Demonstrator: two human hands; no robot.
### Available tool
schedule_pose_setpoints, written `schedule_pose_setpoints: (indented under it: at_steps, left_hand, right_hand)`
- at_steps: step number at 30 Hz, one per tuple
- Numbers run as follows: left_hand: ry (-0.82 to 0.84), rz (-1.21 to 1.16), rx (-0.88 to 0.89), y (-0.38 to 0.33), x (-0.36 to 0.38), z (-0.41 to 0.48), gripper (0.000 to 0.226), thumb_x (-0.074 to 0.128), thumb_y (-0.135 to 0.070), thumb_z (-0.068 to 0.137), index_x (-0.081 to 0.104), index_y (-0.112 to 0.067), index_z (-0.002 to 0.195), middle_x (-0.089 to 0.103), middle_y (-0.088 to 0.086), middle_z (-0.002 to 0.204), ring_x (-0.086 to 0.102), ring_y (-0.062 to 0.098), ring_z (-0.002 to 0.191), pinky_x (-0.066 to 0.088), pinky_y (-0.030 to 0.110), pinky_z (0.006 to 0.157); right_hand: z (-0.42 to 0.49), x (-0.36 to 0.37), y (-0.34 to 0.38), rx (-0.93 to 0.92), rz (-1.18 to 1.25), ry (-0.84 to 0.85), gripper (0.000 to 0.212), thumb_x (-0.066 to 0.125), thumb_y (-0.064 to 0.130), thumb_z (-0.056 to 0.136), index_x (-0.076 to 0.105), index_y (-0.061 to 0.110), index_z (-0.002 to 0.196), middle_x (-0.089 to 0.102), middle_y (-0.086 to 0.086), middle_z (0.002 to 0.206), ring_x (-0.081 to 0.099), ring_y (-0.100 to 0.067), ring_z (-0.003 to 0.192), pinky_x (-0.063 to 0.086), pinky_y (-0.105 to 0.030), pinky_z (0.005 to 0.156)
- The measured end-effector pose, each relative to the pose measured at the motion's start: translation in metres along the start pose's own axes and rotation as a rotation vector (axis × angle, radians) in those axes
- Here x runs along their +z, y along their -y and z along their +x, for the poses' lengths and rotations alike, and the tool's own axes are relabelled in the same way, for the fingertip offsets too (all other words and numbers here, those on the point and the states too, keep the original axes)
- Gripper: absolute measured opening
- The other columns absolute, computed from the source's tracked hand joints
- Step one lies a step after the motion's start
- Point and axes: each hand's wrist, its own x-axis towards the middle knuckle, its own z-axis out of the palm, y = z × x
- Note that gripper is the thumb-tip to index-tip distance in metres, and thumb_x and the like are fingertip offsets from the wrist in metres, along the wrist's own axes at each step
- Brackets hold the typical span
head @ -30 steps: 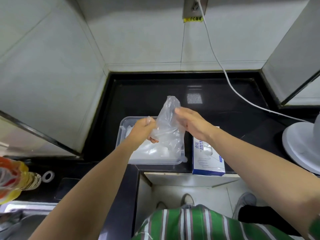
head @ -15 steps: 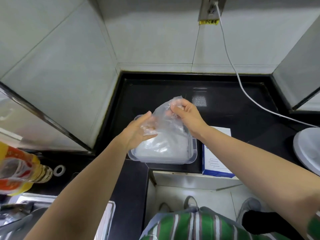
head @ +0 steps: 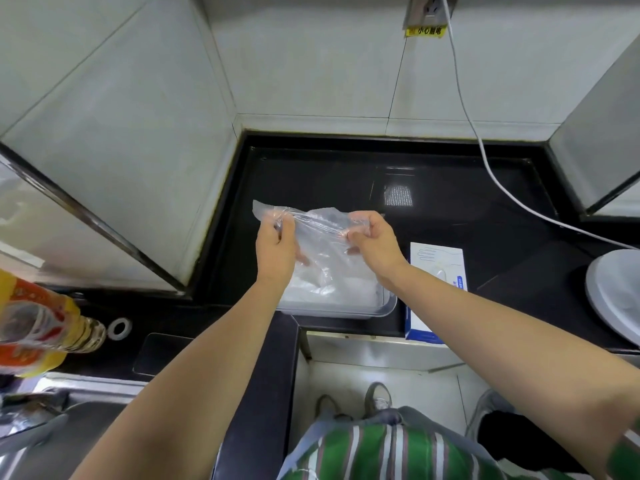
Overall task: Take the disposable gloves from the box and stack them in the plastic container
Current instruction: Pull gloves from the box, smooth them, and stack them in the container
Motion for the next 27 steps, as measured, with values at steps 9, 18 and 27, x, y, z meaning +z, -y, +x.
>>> schedule_pose_setpoints:
  at_steps: [9,18,27]
  left_hand:
    - [0.1,0.768,0.14,0.015,-0.008,0.002,0.035,0.023,-0.029,0.107,0.039,-0.01,0.131,0.055,0.006,0.073,0.048,0.012,0.056,0.028,0.022,0.046]
    - [0.262,0.926,0.129,0.027,0.02,0.006,0.03,0.032,-0.019,0.104,0.038,-0.01,0.132,0.061,0.016,0.094,0.06,0.029,0.078,0.042,0.031,0.059]
    - [0.287,0.893,-0.009,0.053,0.031,0.015,0.036,0.044,-0.028,0.102,0.038,-0.016,0.135,0.062,0.009,0.109,0.06,0.018,0.084,0.047,0.022,0.066]
  right_hand:
    - [0.004,-0.007,-0.008,0.008,-0.07,-0.231,0.028,0.044,-0.004,0.093,0.056,0.019,0.105,0.062,-0.008,0.089,0.053,-0.014,0.062,0.05,-0.026,0.063]
    - [0.005,0.001,0.009,-0.272,-0.306,-0.031,0.019,0.053,0.002,0.095,0.066,0.015,0.095,0.064,0.003,0.091,0.057,-0.004,0.078,0.045,-0.011,0.071]
    - [0.019,0.022,-0.049,0.474,-0.712,0.508,0.05,0.052,0.005,0.096,0.039,0.026,0.141,0.049,-0.008,0.124,0.058,-0.03,0.11,0.058,-0.033,0.082]
